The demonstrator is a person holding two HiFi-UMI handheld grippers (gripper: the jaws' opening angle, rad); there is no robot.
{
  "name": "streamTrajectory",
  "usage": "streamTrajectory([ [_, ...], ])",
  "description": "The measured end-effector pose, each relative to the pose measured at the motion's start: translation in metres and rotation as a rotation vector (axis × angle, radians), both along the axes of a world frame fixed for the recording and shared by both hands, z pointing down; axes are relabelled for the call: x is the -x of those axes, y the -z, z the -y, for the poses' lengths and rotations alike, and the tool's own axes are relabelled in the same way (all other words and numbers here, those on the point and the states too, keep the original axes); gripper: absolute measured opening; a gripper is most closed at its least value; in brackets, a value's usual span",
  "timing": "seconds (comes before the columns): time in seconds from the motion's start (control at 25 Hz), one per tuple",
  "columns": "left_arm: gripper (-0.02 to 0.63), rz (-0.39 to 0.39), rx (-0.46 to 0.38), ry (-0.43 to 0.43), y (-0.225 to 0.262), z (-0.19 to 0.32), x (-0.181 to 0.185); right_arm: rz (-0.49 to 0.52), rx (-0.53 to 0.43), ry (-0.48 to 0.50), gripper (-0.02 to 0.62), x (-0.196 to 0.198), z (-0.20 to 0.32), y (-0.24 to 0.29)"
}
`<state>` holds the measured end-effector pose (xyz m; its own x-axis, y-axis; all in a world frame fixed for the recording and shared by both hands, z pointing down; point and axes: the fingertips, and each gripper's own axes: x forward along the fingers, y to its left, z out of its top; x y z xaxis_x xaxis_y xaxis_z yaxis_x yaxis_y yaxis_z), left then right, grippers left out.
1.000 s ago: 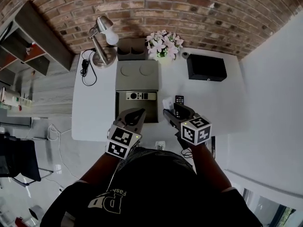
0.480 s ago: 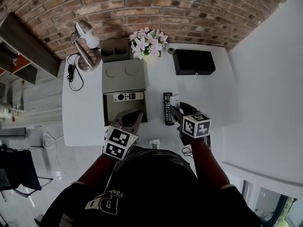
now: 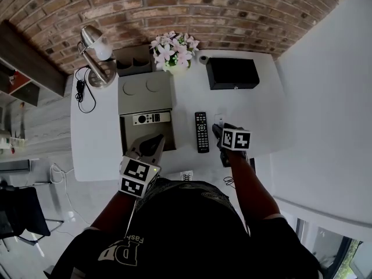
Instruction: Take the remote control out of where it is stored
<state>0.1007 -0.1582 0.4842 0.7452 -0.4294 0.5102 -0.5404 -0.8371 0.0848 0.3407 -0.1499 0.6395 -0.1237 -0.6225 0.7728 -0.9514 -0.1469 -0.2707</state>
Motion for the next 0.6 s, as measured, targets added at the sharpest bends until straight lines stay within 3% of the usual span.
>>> streamTrajectory([
  [0.2,0.006,0.012,0.014,0.026,-0.001,0.001,0.01,-0.015,0.095,-0.012,0.221,-0.004,0.001,-0.028],
  [0.6,0.006,0.001,0.02,0.086,0.0,0.01,0.027,-0.052,0.165,-0.008,0.221,-0.006,0.008,-0.046],
])
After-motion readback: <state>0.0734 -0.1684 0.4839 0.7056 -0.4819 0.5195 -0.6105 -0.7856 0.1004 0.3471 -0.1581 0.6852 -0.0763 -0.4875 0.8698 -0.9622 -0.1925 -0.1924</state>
